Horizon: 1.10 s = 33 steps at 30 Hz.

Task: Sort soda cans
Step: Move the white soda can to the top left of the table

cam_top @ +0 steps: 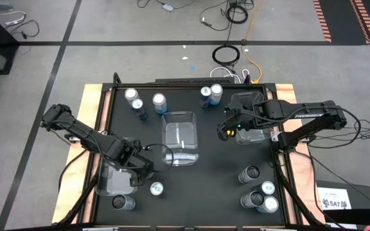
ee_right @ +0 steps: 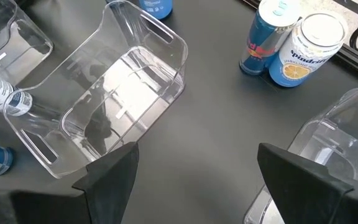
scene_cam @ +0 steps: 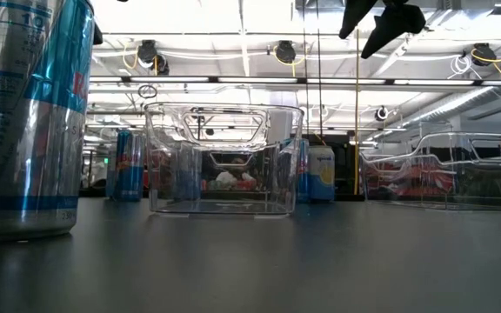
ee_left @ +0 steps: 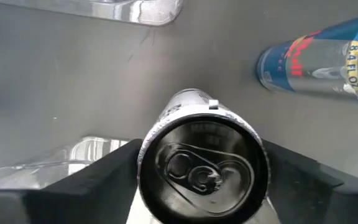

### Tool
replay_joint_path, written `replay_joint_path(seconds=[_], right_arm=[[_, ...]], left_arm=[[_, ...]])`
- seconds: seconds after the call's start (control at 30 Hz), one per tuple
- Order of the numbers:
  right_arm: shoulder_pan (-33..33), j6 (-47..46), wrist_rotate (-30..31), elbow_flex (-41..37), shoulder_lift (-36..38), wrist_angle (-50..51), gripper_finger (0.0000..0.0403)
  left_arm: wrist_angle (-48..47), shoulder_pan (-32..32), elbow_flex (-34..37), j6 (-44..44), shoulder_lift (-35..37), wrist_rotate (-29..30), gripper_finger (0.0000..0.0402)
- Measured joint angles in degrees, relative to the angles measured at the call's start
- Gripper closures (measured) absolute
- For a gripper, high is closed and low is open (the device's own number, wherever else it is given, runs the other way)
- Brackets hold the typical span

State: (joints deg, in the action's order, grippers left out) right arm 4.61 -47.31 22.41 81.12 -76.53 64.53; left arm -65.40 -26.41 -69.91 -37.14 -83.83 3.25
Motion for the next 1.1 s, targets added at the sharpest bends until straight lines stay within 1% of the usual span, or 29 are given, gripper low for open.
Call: replay_joint_path(seconds=[0.1, 0.27, 0.33, 0.5, 0.67, 0.8, 1.1], right_arm=[[0.0, 0.0, 0.2, 0.0, 0.0, 0.0, 0.0080], [0.0, 0.0, 0.2, 0.0, 0.0, 0.0, 0.0080], [0.0, 0.0, 0.2, 0.0, 0.0, 0.0, 0.0080], [0.0, 0.0, 0.2, 0.0, 0.0, 0.0, 0.0080], [0.0, 0.0, 0.3, 0.0, 0.0, 0.0, 0.0080], [0.0, 0.0, 0.3, 0.0, 0.0, 0.0, 0.0080], [0.0, 0.0, 0.3, 0.0, 0.0, 0.0, 0.0080]], left_arm=[[-0.2, 0.0, 0.0, 0.0, 0.3, 0.0, 0.0129], [-0.5, 0.7, 0.0, 0.4, 1.1, 0.0, 0.0129], [-1.1, 1.2, -0.1, 0.9, 1.5, 0.0, 0.0122], [-1.7, 4.2, -1.7, 4.8, 2.5, 1.3, 0.0116], [-1.8, 9.0, -3.2, 10.7, 3.4, 2.3, 0.0114], [-4.2, 13.6, -3.5, 15.9, 3.6, 3.0, 0.0113], [-4.6, 26.3, -3.5, 29.3, 3.6, 3.3, 0.0113]])
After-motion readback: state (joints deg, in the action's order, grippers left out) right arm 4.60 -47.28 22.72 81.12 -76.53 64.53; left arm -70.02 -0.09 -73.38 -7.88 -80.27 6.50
